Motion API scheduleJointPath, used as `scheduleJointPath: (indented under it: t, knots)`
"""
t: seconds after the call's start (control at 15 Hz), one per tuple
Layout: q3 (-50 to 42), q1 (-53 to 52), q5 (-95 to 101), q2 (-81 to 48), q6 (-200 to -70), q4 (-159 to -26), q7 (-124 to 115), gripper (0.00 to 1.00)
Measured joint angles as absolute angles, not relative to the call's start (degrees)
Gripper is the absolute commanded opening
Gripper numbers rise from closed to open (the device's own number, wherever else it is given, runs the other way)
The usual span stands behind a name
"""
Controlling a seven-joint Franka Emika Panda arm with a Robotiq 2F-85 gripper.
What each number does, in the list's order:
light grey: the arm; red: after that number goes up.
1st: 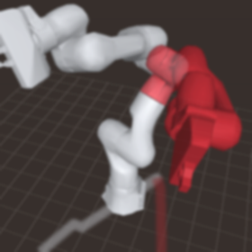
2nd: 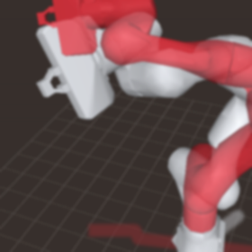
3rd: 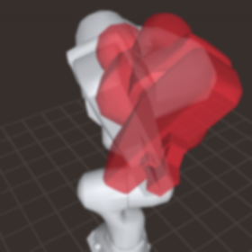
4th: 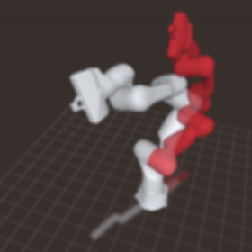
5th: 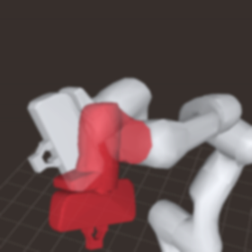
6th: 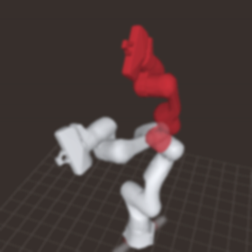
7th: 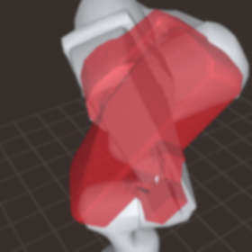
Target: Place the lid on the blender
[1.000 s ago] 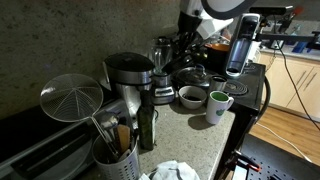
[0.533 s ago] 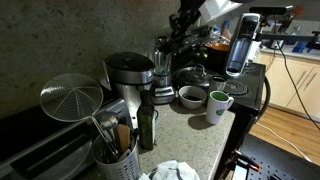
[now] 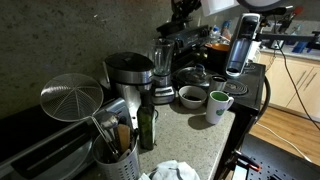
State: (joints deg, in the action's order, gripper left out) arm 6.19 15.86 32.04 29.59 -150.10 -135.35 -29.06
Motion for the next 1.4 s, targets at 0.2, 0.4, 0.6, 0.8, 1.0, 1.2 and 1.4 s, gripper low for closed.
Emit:
scheduleJointPath:
  t: [0.2,0.4,0.6,0.8,1.0,1.2,1.4]
  knots:
    - [8.2,22.5,38.5,29.2,-157.5,-137.9,-34.9,0.14]
    - [10.4,29.6,47.1,27.6,-163.6,-138.8,-43.2,0.14]
    - [14.1,36.8,55.5,25.5,-168.3,-138.3,-52.7,0.14]
    - [18.6,42.8,63.0,23.4,-170.2,-136.7,-62.2,0.14]
    - [23.4,47.0,70.5,20.9,-170.3,-133.8,-71.2,0.14]
    - [27.4,49.7,78.1,17.8,-170.1,-130.3,-79.5,0.14]
    - [29.9,50.6,84.8,14.1,-169.1,-127.4,-86.2,0.13]
